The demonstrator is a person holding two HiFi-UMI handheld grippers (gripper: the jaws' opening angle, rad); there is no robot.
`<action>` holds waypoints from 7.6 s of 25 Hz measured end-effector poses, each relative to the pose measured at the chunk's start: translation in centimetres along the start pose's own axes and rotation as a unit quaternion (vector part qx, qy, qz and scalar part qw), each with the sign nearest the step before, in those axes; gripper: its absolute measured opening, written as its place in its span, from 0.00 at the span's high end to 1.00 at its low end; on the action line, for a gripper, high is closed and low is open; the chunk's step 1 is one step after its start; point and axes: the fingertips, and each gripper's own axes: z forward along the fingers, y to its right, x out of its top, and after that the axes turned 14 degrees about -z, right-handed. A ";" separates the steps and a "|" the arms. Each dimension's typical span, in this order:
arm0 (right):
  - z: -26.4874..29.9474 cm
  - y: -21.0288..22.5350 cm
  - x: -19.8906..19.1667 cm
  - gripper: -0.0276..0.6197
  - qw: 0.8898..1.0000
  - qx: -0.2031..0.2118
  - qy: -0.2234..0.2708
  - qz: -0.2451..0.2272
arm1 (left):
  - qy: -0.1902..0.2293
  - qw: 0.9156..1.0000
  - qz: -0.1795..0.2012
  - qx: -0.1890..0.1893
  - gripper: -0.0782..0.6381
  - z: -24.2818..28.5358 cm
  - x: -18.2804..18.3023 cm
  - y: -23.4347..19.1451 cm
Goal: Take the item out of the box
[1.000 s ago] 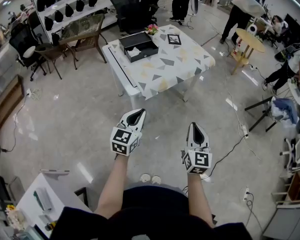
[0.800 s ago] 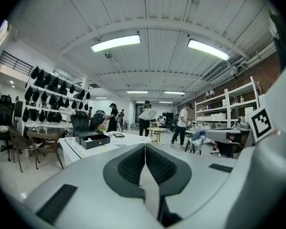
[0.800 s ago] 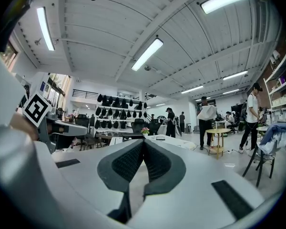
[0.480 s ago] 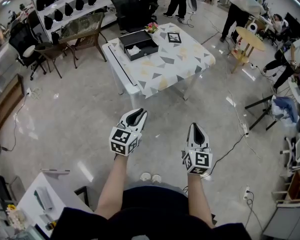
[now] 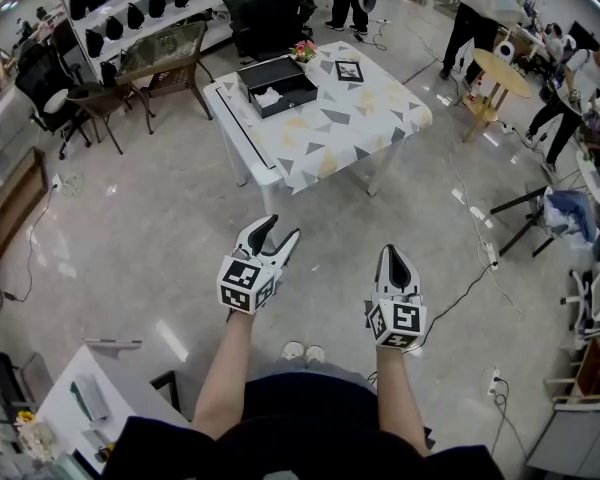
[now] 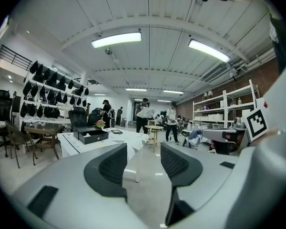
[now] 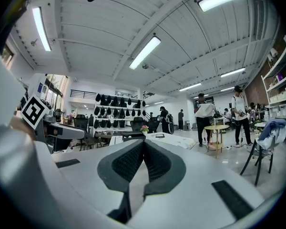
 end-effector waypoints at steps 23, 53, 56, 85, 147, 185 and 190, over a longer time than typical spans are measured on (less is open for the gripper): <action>4.8 -0.5 -0.1 0.95 1.000 -0.016 0.014 -0.011 | 0.006 1.000 0.015 -0.019 0.58 3.1 1.5 -3.4; 55.5 9.0 1.3 0.95 0.960 0.274 0.044 -0.026 | 0.065 0.969 -0.050 0.233 0.57 35.9 11.3 -25.1; 57.9 7.5 2.0 0.95 0.950 0.308 0.049 -0.019 | 0.065 0.963 -0.050 0.258 0.57 36.5 11.9 -26.2; 66.8 -1.9 6.8 0.95 0.907 0.412 0.064 -0.052 | 0.021 0.954 -0.045 0.296 0.57 39.1 16.0 -35.5; 72.1 -4.7 0.9 0.95 0.896 0.437 -0.023 -0.073 | -0.492 0.825 0.176 0.216 0.86 45.4 3.0 -46.4; 64.0 7.3 6.5 0.95 0.955 0.286 0.071 -0.029 | 0.162 0.952 -0.012 0.259 0.86 38.9 23.8 -31.0; 63.1 8.1 6.8 0.95 0.956 0.281 0.083 -0.028 | 0.163 0.952 -0.009 0.259 0.86 38.6 22.9 -30.0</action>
